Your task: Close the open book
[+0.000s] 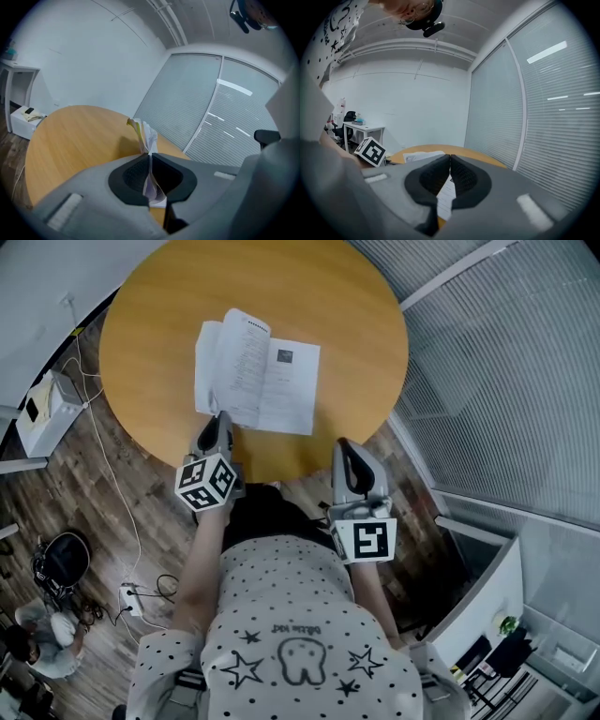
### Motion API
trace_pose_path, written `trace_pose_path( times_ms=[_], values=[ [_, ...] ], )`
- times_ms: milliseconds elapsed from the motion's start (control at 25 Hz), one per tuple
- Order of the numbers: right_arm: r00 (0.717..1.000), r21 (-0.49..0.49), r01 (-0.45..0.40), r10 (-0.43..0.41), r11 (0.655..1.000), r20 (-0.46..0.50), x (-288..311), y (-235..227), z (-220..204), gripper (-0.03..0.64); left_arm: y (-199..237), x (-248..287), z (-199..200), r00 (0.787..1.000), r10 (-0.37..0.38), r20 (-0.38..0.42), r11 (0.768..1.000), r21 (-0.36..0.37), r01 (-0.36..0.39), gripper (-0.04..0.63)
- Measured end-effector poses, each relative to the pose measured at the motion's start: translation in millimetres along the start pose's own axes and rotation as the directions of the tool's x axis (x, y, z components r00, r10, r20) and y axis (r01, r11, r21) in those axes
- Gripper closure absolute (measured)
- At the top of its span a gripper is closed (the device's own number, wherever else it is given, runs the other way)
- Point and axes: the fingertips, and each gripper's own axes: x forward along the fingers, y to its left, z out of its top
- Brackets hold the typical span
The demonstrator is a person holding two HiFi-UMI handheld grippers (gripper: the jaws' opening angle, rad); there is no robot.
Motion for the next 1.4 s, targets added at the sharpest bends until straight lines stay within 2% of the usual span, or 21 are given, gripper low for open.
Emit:
trace_pose_path(
  times_ms=[320, 560, 760, 880, 1160, 1400],
  values=[
    [0.999, 0.018, 0.042, -0.043, 0.999, 0.006, -13, -5, -1, 0.612, -21, 4, 0, 0.998, -0.051, -0.038, 0.985, 0.164, 0.056, 0.566],
    [0.998, 0.010, 0.061, -0.060, 0.998, -0.009, -19, -10, -8, 0.612, -42, 9, -5, 0.993, -0.091, -0.081, 0.952, 0.286, 0.111, 0.566],
    [0.996, 0.019, 0.085, -0.085, 0.996, -0.006, -23, -15, -8, 0.612, -62, 13, -13, 0.984, -0.126, -0.127, 0.910, 0.379, 0.166, 0.566],
    [0.995, 0.021, 0.099, -0.099, 0.995, -0.016, -25, -17, -11, 0.612, -71, 14, -19, 0.977, -0.144, -0.154, 0.893, 0.406, 0.196, 0.566],
    [0.993, 0.038, 0.116, -0.115, 0.993, -0.015, -28, -24, -15, 0.612, -82, 19, -25, 0.970, -0.155, -0.185, 0.869, 0.441, 0.223, 0.566],
    [0.991, 0.050, 0.132, -0.132, 0.990, -0.006, -30, -33, -14, 0.612, -94, 23, -36, 0.961, -0.171, -0.219, 0.832, 0.490, 0.260, 0.565]
  ],
)
